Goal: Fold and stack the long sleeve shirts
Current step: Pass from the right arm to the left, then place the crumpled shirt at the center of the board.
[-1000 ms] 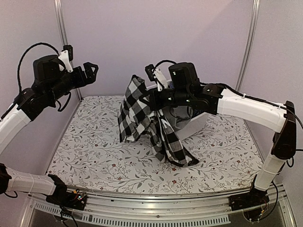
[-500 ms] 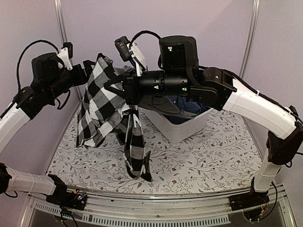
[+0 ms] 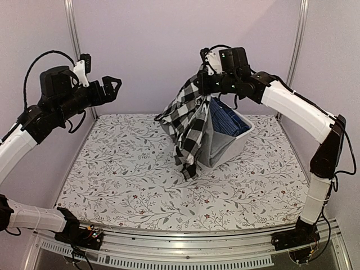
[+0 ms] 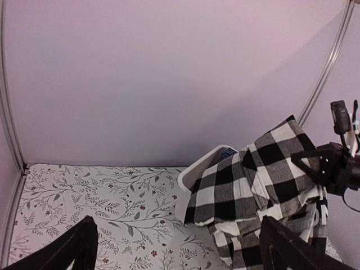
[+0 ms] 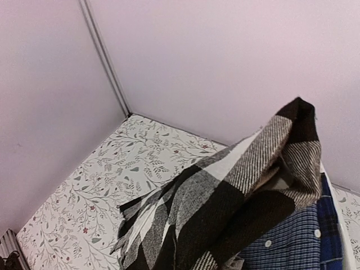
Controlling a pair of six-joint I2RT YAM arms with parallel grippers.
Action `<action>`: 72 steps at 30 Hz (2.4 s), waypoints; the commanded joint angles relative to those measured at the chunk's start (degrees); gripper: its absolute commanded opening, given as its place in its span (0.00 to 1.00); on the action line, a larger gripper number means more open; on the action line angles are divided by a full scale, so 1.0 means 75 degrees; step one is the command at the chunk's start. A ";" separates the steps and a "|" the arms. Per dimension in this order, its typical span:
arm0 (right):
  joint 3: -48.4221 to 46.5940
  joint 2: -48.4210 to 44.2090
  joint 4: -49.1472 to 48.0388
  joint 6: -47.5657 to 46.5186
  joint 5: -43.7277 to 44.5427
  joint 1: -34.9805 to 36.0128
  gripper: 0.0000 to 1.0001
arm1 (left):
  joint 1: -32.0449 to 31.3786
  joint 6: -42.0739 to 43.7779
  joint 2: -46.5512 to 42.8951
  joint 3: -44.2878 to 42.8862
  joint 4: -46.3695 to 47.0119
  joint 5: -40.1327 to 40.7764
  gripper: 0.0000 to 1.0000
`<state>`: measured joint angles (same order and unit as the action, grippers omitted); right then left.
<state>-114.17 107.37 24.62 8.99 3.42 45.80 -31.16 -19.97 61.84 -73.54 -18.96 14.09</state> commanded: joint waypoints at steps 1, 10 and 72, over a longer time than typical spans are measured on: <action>0.0106 -0.0008 -0.0399 0.0389 -0.1038 -0.0649 0.00 | 0.0049 -0.0035 0.0313 0.0647 0.0235 -0.1842 1.00; 0.0384 0.0141 -0.0493 0.0866 -0.1482 -0.0658 0.00 | -0.1389 0.0049 0.2075 0.0830 0.1021 -0.3627 1.00; 0.2762 -0.0337 0.0912 0.1484 -0.0909 -0.1068 0.93 | -0.1475 0.0493 0.0824 -0.2681 -0.2075 0.1263 0.00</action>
<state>-93.67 101.80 28.56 20.88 -3.64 36.97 -42.35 -16.38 71.64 -91.31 -31.62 23.94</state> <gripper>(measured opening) 0.940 0.015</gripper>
